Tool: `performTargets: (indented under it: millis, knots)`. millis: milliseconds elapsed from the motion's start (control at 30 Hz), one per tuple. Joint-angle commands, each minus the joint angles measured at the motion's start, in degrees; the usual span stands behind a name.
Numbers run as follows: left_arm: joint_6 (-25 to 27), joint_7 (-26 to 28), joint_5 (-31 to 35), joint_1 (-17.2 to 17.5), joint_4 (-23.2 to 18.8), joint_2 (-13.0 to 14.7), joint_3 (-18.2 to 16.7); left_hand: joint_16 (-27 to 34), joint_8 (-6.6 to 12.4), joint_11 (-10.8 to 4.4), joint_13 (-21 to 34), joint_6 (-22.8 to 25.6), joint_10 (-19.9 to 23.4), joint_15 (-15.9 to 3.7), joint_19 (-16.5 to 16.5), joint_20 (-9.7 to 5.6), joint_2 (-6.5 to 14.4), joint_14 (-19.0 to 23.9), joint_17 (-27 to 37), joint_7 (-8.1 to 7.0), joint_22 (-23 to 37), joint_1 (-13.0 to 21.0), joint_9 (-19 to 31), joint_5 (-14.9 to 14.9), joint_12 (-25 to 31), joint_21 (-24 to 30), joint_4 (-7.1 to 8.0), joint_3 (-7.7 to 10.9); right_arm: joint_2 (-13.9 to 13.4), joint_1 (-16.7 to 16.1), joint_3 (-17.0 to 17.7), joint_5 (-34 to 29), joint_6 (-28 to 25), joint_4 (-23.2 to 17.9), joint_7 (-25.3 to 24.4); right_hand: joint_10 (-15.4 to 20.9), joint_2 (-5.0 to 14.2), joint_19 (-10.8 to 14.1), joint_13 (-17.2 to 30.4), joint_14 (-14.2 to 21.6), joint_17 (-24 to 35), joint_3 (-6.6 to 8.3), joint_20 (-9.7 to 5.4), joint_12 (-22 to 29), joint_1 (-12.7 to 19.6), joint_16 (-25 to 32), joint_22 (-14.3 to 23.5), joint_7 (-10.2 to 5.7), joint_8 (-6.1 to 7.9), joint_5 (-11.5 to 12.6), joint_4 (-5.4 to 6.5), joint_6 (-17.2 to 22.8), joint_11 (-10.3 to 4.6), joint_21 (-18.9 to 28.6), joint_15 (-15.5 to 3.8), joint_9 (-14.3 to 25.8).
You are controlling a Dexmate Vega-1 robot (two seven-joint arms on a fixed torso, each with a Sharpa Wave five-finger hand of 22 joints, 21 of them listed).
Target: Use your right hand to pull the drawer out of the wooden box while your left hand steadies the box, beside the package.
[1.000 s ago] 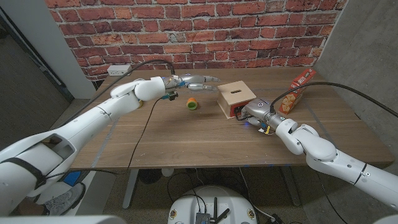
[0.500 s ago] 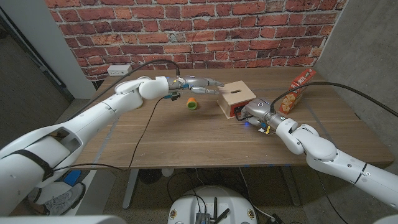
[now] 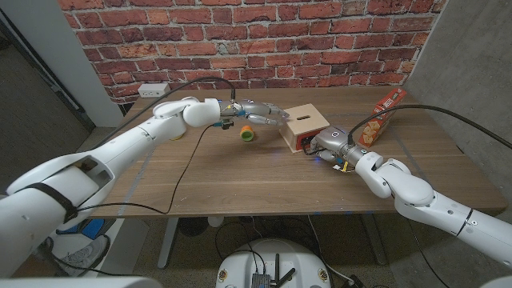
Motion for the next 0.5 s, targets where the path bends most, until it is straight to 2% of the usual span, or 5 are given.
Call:
performTargets:
  millis: [33, 500]
  knots:
    - [-2.30, 2.24, 2.28, -1.81, 3.64, -1.43, 1.91, 0.08, 0.01, 0.01, -0.02, -0.58, -1.03, -4.57, -0.42, -9.40, 4.63, -0.98, 0.13, 0.31, 0.09, -0.04, -0.06, 0.35, -0.11, 0.70, 0.51, -0.02, 0.15, 0.43, -0.06, -0.01, 0.03, 0.00, 0.84, 0.59, 0.13, 0.07, 0.21, 0.69, 0.29, 0.37, -7.53, 0.02, -0.51, -0.34, 0.08, 0.02, 0.34, 0.03, 0.09, 0.31, 0.16, -0.18, -4.67, 0.23]
    - [-3.34, 2.70, 2.12, -2.47, 4.81, -1.79, 2.65, 0.05, 0.02, -0.19, -0.05, -1.27, -2.26, -4.48, 1.68, -9.49, 5.27, -2.33, 0.07, 0.21, 0.07, 0.34, -0.07, 0.38, -0.12, 1.66, 0.30, -0.02, 0.31, 0.64, -0.19, -0.06, 0.14, 0.29, 0.63, 0.60, 0.10, 0.18, 0.18, 0.75, 0.46, 0.47, -7.53, -0.02, -0.72, -0.56, 0.09, 0.00, 0.25, 0.03, -0.03, 0.26, 0.13, -0.15, -4.68, 0.19]
